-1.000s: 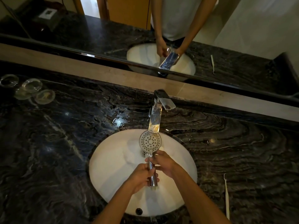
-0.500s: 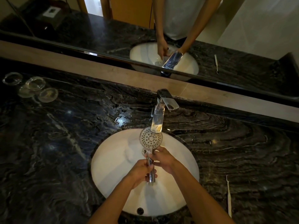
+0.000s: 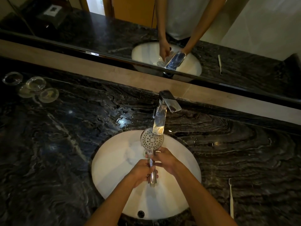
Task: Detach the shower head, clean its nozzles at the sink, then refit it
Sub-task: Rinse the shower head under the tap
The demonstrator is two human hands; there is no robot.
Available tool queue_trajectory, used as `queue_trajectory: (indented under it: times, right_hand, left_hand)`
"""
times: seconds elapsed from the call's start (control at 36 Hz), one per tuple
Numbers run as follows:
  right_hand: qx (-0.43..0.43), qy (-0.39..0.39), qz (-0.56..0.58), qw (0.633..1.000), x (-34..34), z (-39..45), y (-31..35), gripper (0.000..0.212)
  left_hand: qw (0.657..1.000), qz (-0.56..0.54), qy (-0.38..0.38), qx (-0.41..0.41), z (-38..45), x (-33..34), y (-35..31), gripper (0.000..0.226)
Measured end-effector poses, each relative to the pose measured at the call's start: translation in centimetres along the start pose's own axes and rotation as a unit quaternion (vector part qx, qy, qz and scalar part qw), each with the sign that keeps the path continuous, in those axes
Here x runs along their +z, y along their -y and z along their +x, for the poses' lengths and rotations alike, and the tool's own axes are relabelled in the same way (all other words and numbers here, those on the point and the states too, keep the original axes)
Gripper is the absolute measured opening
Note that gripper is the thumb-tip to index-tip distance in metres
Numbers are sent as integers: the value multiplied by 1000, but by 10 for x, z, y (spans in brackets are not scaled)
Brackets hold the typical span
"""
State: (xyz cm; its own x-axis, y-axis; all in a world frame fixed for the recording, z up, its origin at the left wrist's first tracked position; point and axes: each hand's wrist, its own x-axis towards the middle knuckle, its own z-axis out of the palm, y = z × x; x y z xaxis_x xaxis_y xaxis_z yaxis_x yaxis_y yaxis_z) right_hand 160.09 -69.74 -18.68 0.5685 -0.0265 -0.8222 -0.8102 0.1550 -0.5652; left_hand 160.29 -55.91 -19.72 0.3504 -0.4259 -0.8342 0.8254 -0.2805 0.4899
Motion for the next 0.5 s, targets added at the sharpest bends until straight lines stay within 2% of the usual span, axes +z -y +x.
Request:
queue_trajectory:
  times: [0.5]
  right_hand:
    - [-9,-17,12,1000,1,2,6,30]
  left_hand:
    - [1000,-6,5,-3,9,-4,-8,16]
